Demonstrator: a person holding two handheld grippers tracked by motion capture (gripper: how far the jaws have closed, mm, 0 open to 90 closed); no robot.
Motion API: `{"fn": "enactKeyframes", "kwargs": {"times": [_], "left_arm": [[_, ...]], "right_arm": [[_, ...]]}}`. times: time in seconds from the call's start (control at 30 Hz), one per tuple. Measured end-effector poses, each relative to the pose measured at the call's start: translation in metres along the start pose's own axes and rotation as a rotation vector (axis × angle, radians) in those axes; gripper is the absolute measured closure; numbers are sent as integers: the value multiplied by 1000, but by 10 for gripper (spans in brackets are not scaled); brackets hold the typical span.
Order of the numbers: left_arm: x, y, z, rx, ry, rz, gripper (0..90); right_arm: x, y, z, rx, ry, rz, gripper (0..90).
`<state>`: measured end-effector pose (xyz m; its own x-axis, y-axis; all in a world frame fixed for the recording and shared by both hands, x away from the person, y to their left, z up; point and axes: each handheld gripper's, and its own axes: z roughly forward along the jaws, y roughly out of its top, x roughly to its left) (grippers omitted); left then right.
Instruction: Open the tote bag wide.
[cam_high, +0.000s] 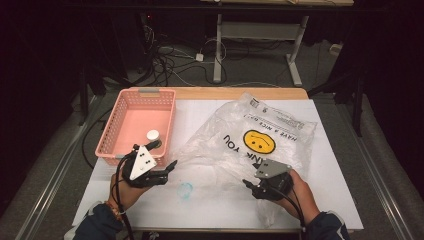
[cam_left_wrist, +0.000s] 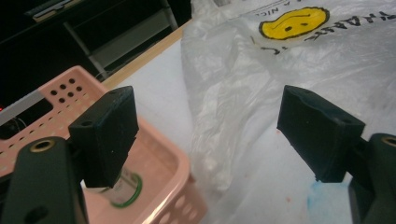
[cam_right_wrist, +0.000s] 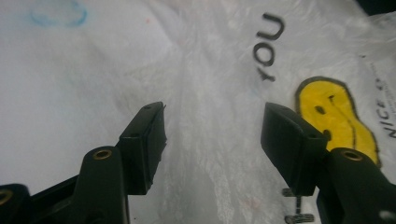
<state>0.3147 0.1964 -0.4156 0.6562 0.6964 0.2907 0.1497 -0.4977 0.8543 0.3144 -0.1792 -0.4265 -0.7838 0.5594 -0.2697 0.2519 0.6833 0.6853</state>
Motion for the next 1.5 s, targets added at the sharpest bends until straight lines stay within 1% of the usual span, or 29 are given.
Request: {"fn": "enactKeyframes", "kwargs": {"times": [0.03, 0.17, 0.2, 0.23, 0.27, 0.3, 0.37, 0.4, 0.43, 0.47, 0.53, 0.6, 0.63, 0.67, 0.73, 0.77, 0.83, 0.87, 0.93, 1.07, 1.1, 1.17, 1.27, 1.33, 1.37, 1.4, 1.43, 1.47, 1.5], "left_arm": [[2, -3, -3, 4, 4, -6, 195], [6, -17, -16, 35, 14, -33, 196], [7, -20, -20, 39, 12, -38, 196], [7, -23, -23, 44, 14, -42, 196], [7, -26, -26, 49, 17, -46, 196], [7, -29, -29, 54, 16, -52, 196], [7, -34, -32, 64, 9, -67, 196], [8, -37, -33, 60, 8, -59, 196], [8, -38, -33, 67, 5, -63, 196], [8, -39, -33, 70, 2, -69, 196], [9, -40, -33, 73, 0, -67, 196], [10, -39, -33, 67, -1, -69, 196], [10, -39, -32, 67, -2, -69, 196], [10, -40, -31, 70, -4, -71, 196], [10, -41, -29, 82, -13, -69, 196], [9, -41, -28, 84, -18, -70, 196], [8, -41, -26, 93, -21, -64, 196], [8, -41, -26, 92, -25, -65, 196], [6, -40, -25, 97, -27, -55, 196], [5, -40, -24, 105, -33, -49, 196], [5, -40, -24, 115, -38, -60, 196], [5, -40, -24, 115, -40, -61, 196], [5, -40, -23, 119, -40, -58, 196], [5, -40, -23, 120, -42, -55, 196], [5, -40, -23, 119, -43, -54, 196], [4, -40, -23, 120, -42, -53, 196], [4, -40, -23, 119, -42, -52, 196], [5, -39, -24, 118, -42, -53, 196], [5, -39, -24, 118, -41, -53, 196]], "right_arm": [[0, 0, 0, 0, 0, 0, 414], [7, 1, 12, 65, -2, -65, 459], [9, 2, 11, 76, -17, -93, 470], [13, 8, 5, 78, -58, -129, 483], [13, 8, 5, 78, -58, -129, 483], [12, 15, -5, 35, -65, -109, 513], [11, 18, -8, 20, -62, -106, 514], [9, 24, -9, -4, -42, -94, 512], [8, 27, -6, -8, -27, -88, 511], [8, 27, -6, -8, -27, -88, 511], [6, 30, 6, 20, -8, -89, 512], [2, 29, 21, 66, 9, -74, 505], [2, 28, 27, 85, 13, -85, 505], [3, 25, 37, 124, 22, -94, 500], [3, 22, 45, 156, 32, -109, 493], [3, 22, 45, 156, 32, -109, 493], [5, 20, 50, 198, 19, -121, 495], [6, 18, 52, 207, 11, -131, 506], [6, 16, 53, 225, 14, -144, 518], [7, 15, 54, 228, 29, -154, 665], [7, 15, 53, 228, 25, -152, 701], [6, 15, 52, 221, 30, -140, 771], [5, 16, 48, 204, 15, -131, 890], [4, 17, 45, 193, 5, -120, 900], [3, 17, 43, 180, 10, -102, 900], [2, 17, 41, 167, 12, -98, 900], [2, 19, 37, 155, -11, -92, 900], [2, 19, 37, 155, -11, -92, 900], [1, 21, 31, 124, -29, -88, 900]]}}
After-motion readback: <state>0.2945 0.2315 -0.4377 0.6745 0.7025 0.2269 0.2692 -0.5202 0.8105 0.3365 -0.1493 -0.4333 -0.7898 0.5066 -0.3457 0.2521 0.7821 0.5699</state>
